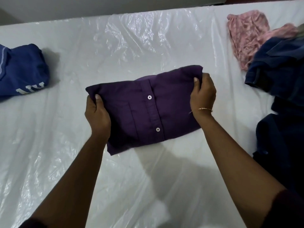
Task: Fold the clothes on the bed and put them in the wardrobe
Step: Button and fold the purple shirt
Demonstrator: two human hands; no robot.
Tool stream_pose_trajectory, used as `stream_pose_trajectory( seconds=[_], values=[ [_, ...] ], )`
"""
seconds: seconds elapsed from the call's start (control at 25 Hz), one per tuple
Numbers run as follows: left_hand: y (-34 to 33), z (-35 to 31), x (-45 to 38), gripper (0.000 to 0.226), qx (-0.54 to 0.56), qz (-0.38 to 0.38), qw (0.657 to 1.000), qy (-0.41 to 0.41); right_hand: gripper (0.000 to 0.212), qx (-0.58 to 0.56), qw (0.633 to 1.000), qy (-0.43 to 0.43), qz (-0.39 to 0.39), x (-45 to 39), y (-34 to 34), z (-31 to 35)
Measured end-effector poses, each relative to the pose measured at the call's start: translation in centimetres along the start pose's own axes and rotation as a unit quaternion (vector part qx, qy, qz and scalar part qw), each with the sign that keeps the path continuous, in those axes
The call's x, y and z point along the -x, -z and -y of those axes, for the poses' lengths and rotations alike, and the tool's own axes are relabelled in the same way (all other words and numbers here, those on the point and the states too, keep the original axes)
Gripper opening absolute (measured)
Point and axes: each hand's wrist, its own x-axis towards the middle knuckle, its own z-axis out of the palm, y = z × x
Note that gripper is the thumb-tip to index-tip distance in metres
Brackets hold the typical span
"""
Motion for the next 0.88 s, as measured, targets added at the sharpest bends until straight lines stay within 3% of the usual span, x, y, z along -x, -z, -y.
stream_pose_trajectory(
  seconds=[0.08, 0.16, 0.24, 0.36, 0.44, 0.56, 0.68, 0.88],
  values=[
    [-0.9, 1.2, -2.3, 0.031, -0.101, -0.010, 0.995, 0.019, 0.028, 0.072, 0.994, -0.026, 0.083, -1.4, -2.2, 0.2],
    [-1.6, 2.5, -3.5, 0.041, -0.247, 0.013, 0.967, 0.065, 0.031, 0.124, 0.973, -0.066, 0.183, -1.3, -3.9, -0.1],
    [-2.0, 2.7, -3.6, 0.047, -0.278, 0.000, 0.956, 0.094, 0.034, 0.130, 0.966, -0.083, 0.208, -0.4, -5.0, -0.6],
    [-1.7, 1.0, -2.2, 0.069, -0.179, -0.016, 0.970, 0.163, 0.040, 0.119, 0.969, -0.106, 0.188, -0.3, -4.8, -0.4],
    [-1.0, -0.5, -1.1, 0.079, -0.112, 0.055, 0.971, 0.205, 0.051, 0.179, 0.969, -0.080, 0.151, 0.1, -3.9, 0.3],
    [0.2, -2.2, 0.2, 0.065, -0.004, 0.159, 0.950, 0.270, 0.051, 0.156, 0.981, -0.012, 0.112, 4.6, -2.4, 3.6],
    [1.7, -3.4, 2.3, 0.051, 0.097, 0.184, 0.918, 0.338, 0.067, 0.111, 0.957, 0.019, 0.268, 11.2, -1.8, 7.0],
    [8.5, -7.4, 5.9, 0.032, 0.194, 0.146, 0.915, 0.322, 0.070, 0.047, 0.903, -0.030, 0.425, 17.4, -0.4, 13.6]
  ],
)
